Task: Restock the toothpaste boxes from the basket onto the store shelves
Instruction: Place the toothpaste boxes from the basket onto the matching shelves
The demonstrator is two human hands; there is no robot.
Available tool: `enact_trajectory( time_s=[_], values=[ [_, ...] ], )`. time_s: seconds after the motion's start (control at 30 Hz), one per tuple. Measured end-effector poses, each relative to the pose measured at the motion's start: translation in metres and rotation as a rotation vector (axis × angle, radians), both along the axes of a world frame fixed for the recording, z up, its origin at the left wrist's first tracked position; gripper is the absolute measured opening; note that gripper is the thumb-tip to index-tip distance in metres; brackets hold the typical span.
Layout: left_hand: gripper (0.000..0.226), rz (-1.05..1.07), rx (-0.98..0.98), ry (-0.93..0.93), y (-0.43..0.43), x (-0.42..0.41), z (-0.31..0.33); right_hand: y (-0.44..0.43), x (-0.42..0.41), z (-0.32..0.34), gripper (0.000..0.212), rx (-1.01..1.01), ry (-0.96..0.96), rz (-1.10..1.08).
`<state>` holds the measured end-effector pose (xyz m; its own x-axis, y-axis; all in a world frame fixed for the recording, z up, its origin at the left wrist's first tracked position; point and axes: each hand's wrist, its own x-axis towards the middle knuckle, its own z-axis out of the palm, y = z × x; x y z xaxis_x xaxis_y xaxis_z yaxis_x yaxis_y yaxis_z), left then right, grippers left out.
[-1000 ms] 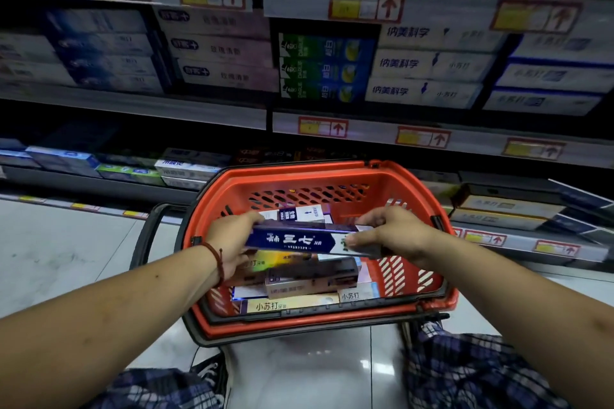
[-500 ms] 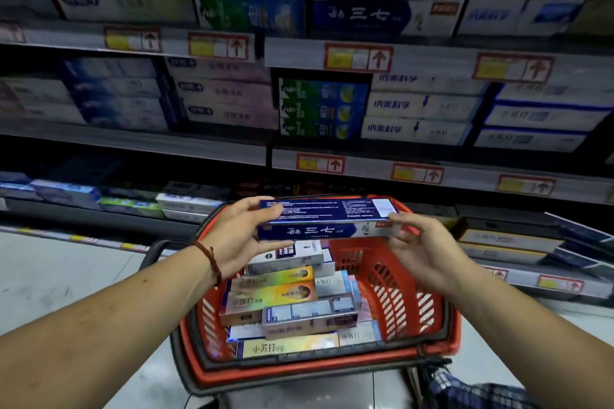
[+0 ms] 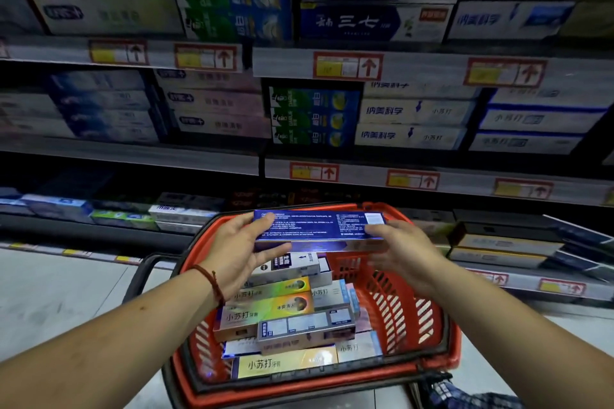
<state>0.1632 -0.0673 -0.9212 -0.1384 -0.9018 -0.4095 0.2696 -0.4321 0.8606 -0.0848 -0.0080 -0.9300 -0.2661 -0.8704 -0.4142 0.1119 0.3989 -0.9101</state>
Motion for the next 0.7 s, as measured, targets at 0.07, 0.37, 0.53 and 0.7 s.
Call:
enact_trajectory(
  time_s=[0.07,0.37,0.53,0.7],
  values=[
    [0.022,0.088,0.031,0.011,0.001,-0.006,0.003,0.002,0.005,-0.001,0.059,-0.03,0.4,0.086],
    [0.026,-0.175,-0.187,-0.138,0.017,-0.029,0.031,0.0,0.03,-0.001,0.064,-0.391,0.97,0.55],
    [0.031,-0.314,-0.261,-0.356,0.007,-0.016,0.021,0.002,0.022,0.009,0.054,-0.261,0.022,0.229],
    [0.081,-0.725,-0.618,-0.697,0.009,-0.005,0.005,0.001,0.014,0.014,0.062,-0.181,-0.729,0.065]
  ],
)
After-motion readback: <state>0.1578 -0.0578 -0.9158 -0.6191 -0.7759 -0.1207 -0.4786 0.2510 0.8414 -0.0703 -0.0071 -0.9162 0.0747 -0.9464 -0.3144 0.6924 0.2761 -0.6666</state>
